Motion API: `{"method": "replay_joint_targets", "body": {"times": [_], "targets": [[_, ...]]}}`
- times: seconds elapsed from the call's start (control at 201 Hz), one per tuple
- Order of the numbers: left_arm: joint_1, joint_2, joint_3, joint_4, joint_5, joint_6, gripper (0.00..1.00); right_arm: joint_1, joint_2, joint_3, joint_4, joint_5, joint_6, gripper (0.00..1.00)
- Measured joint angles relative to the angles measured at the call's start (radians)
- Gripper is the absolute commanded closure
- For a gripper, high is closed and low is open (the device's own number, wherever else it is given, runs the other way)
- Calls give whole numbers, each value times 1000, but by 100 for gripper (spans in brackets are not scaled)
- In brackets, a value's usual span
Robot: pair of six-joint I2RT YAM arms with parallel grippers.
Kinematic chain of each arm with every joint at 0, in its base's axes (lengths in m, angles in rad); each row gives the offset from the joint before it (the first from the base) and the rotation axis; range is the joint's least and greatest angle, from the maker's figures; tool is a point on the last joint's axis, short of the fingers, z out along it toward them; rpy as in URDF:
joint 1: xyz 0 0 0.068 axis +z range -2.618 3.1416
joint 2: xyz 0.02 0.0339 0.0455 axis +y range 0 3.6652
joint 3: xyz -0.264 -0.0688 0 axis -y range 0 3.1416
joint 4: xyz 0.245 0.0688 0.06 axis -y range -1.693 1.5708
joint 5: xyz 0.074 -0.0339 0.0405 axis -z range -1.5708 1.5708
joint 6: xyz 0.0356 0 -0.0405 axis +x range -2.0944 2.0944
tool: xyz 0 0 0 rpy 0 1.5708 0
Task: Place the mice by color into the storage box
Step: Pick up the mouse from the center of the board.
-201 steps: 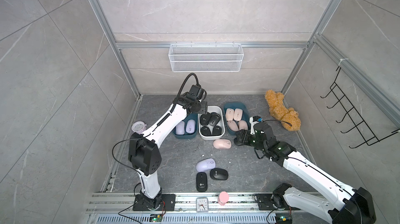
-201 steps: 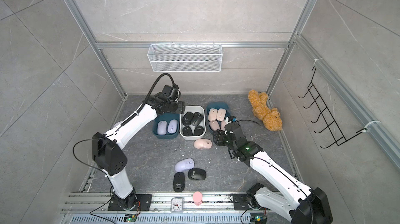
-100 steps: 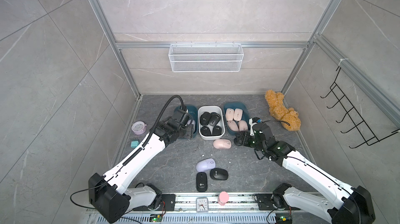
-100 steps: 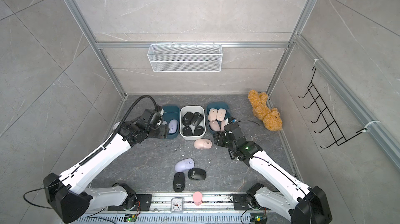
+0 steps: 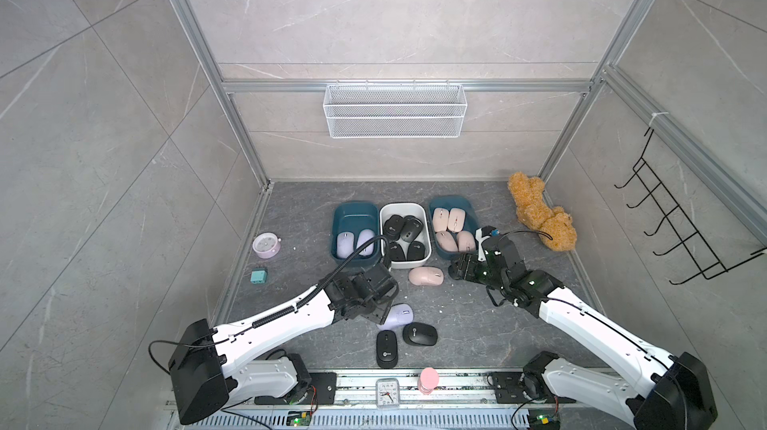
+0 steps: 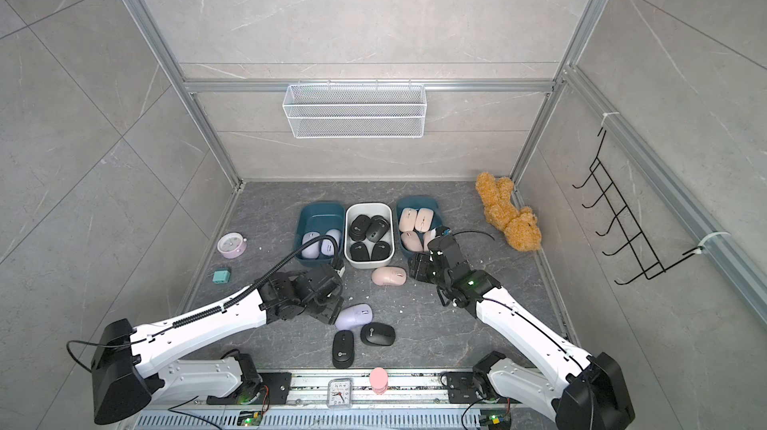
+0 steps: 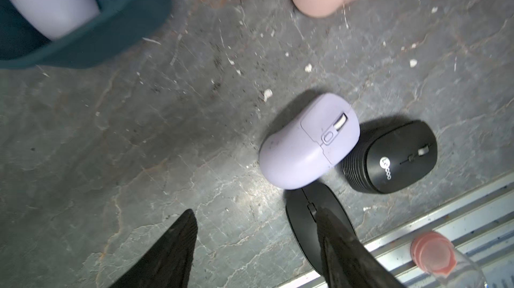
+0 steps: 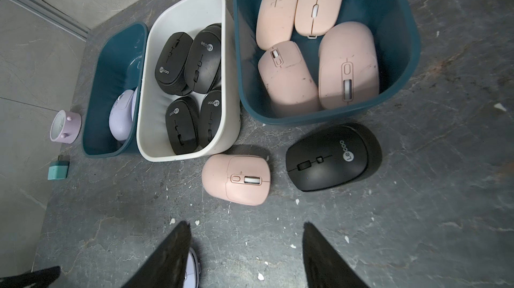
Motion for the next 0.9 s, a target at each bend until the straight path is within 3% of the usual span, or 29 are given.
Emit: {"method": "replay_joint_targets", "body": {"times": [0.299,0.896], "targets": [[-46,5,-115,160,83,-27,29,0,0,0,0,-8,0,35],[-74,187,-116,270,106,4,29,0,0,0,2,-14,4,35]]}}
